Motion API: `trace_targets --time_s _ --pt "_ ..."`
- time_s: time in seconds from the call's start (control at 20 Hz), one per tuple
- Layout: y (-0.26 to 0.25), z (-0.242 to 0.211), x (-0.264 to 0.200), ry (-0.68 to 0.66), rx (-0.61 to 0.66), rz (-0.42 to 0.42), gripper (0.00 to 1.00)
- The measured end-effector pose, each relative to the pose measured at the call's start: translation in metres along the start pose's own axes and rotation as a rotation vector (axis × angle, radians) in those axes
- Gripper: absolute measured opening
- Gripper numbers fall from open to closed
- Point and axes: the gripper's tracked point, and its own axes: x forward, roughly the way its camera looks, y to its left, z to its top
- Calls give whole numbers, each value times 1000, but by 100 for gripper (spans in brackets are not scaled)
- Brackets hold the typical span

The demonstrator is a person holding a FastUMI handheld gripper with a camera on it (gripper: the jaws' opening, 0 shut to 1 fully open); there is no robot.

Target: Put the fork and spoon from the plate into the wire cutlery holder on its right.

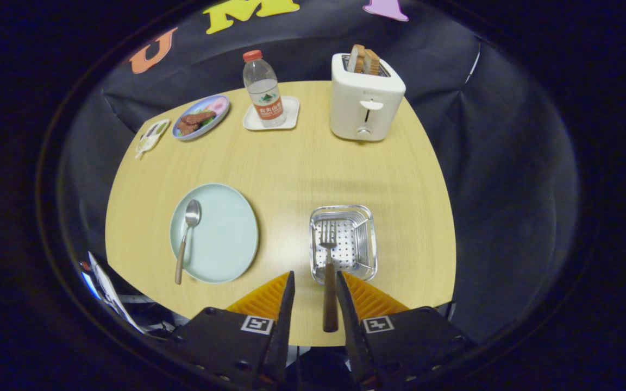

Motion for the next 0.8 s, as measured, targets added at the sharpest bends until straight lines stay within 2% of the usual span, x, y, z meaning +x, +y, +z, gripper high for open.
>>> trace_targets --time_s 0.15,0.2,0.25,0.3,0.4,0.5,0.8 --pt "19 8 -4 -69 -13 -2 52" --pt "27 9 -5 -83 -13 1 66" --pt "33 10 -5 -93 -11 0 73" --pt "41 11 -5 -102 -2 6 85" --pt "63 9 -2 -116 30 54 94" --pt "83 6 6 -125 54 86 97" --pt "137 -5 33 -177 41 79 97"
